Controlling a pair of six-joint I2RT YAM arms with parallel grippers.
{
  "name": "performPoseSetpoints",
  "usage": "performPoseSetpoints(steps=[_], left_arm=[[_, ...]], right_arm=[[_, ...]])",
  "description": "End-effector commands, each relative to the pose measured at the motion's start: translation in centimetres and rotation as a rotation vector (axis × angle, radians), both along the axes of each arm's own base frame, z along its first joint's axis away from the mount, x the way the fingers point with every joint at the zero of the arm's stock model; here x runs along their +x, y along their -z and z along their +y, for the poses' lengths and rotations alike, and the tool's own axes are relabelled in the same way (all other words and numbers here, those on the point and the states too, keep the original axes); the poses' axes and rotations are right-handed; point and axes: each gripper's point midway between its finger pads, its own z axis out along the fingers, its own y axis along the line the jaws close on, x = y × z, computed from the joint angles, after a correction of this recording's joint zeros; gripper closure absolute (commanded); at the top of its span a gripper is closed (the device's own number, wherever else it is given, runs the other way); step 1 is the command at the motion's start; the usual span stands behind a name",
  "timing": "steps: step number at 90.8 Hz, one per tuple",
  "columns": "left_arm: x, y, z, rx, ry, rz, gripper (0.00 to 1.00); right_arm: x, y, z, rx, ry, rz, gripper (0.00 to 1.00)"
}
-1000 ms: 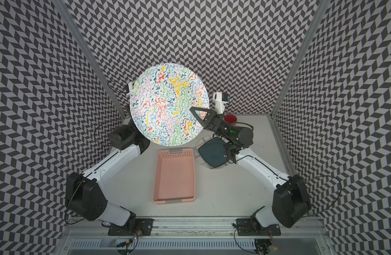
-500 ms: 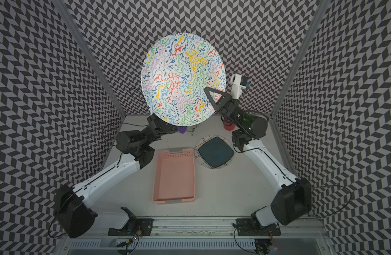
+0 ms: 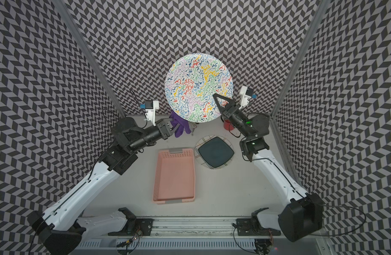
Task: Wipe the wet plate dry
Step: Wipe the plate with towel.
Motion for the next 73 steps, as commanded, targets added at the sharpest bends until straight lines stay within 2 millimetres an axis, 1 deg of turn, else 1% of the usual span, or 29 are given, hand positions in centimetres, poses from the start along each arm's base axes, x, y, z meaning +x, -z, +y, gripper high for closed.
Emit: performPoseSetpoints(steps=[1,5,11,14,17,22,27,33,44,54,61,66,73], left_arm=[[0.4,0.8,0.3,0.141,-0.057,-0.073,1.0],[0.4,0.6,0.6,0.149,-0.078,-0.083,1.0],[0.6,0.3,1.8,0.174,-0.139,-0.095,1.0],[0.5,0.1,2.3,0.185,-0.163,-0.107,1.0],[0.3,-0.2,2.9,0.188,-0.179,-0.121,1.0],[-0.2,-0.5,3.2,0.189,-0.178,-0.139,1.0],[-0.5,-0.4,3.1,0.187,-0.165,-0.139,1.0],[-0.3,0.3,2.6,0.192,-0.149,-0.119,1.0],[1.6,2.7,2.1,0.226,-0.183,-0.057,1.0],[3.9,5.2,2.9,0.285,-0.267,0.009,1.0],[5.5,5.7,4.0,0.308,-0.314,0.031,1.0],[6.7,5.0,5.5,0.306,-0.35,0.029,1.0],[8.3,3.5,8.6,0.297,-0.432,0.012,1.0]], right_arm=[[0.1,-0.9,-0.2,-0.108,0.121,-0.059,1.0],[0.6,-0.8,-1.0,-0.11,0.171,-0.026,1.0],[1.7,0.2,-2.8,-0.101,0.248,0.048,1.0],[1.9,0.4,-3.6,-0.097,0.278,0.066,1.0],[1.9,0.5,-4.1,-0.099,0.297,0.069,1.0],[1.9,0.7,-4.1,-0.117,0.297,0.064,1.0],[1.7,0.7,-3.2,-0.133,0.255,0.051,1.0],[1.1,0.4,-1.6,-0.143,0.186,0.013,1.0],[-0.5,-1.0,0.7,-0.127,0.116,-0.059,1.0],[-1.6,-1.5,1.7,-0.11,0.064,-0.095,1.0],[-2.5,-1.2,2.4,-0.121,0.024,-0.123,1.0],[-3.5,-0.5,3.1,-0.14,-0.002,-0.135,1.0],[-5.2,0.8,4.3,-0.179,-0.05,-0.157,1.0]])
